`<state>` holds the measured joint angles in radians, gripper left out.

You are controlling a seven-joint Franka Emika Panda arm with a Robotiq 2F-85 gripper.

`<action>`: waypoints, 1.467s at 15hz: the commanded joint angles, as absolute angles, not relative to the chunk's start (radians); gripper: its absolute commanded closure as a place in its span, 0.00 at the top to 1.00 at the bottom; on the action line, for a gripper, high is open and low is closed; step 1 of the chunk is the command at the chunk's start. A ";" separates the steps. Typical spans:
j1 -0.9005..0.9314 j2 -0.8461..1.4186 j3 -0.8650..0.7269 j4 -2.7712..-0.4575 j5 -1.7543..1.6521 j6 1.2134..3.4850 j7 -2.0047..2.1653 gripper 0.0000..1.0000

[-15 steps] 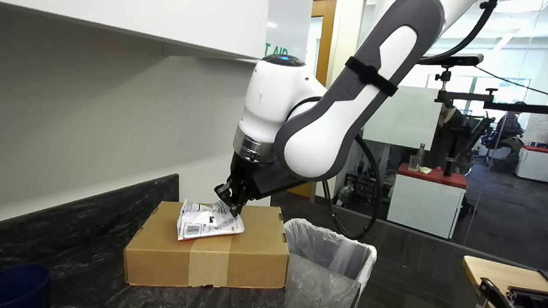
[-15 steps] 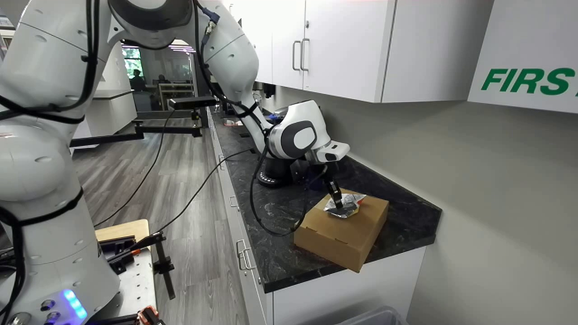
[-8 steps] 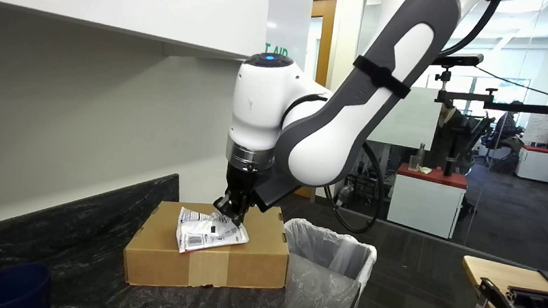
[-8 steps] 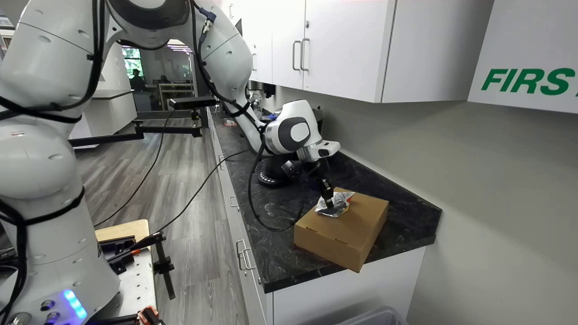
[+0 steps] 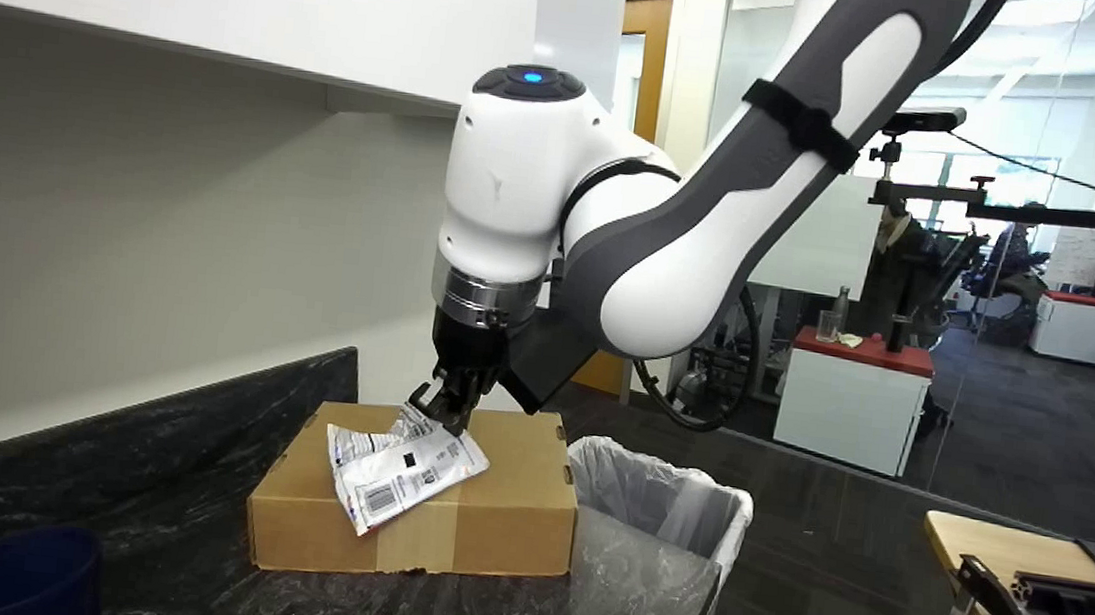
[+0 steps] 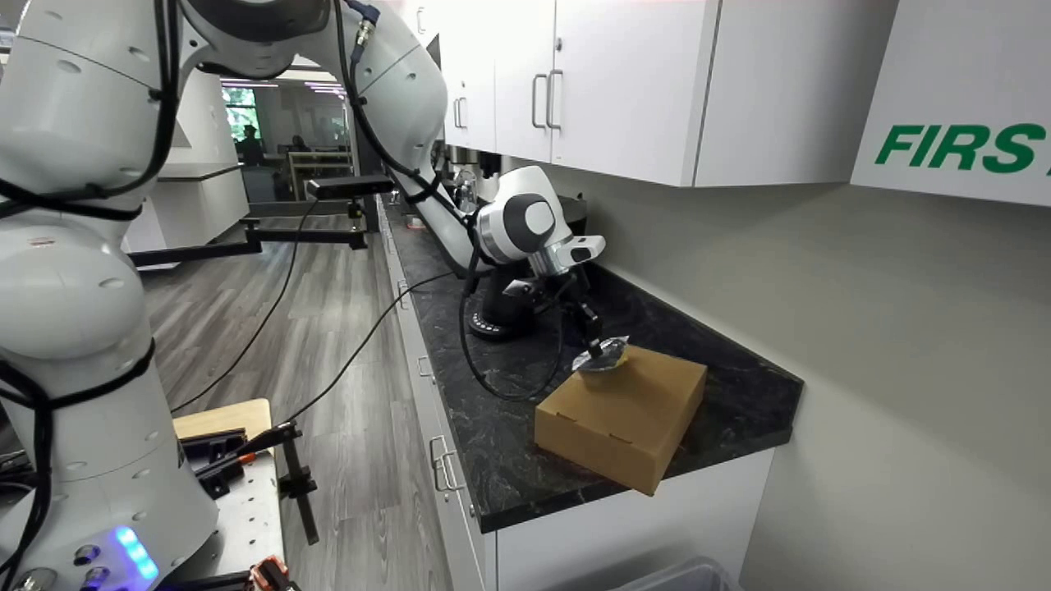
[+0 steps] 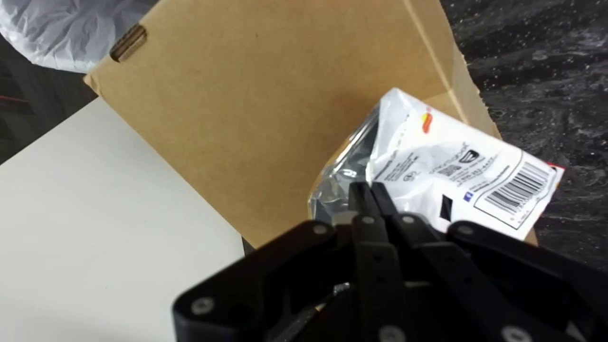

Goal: Throw the paper, can, and packet in the bin

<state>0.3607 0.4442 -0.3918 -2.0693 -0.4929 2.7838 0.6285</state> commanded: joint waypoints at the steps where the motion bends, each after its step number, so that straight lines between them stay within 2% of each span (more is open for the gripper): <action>1: 0.375 0.373 -0.409 -2.094 -0.560 2.726 0.654 0.01; 6: 0.333 0.309 -0.374 -2.068 -0.571 2.577 0.651 0.01; 11: 0.281 0.359 -0.333 -1.965 -0.605 2.435 0.682 0.01; 22: 0.132 0.068 -0.176 -2.069 -0.580 2.247 0.564 0.01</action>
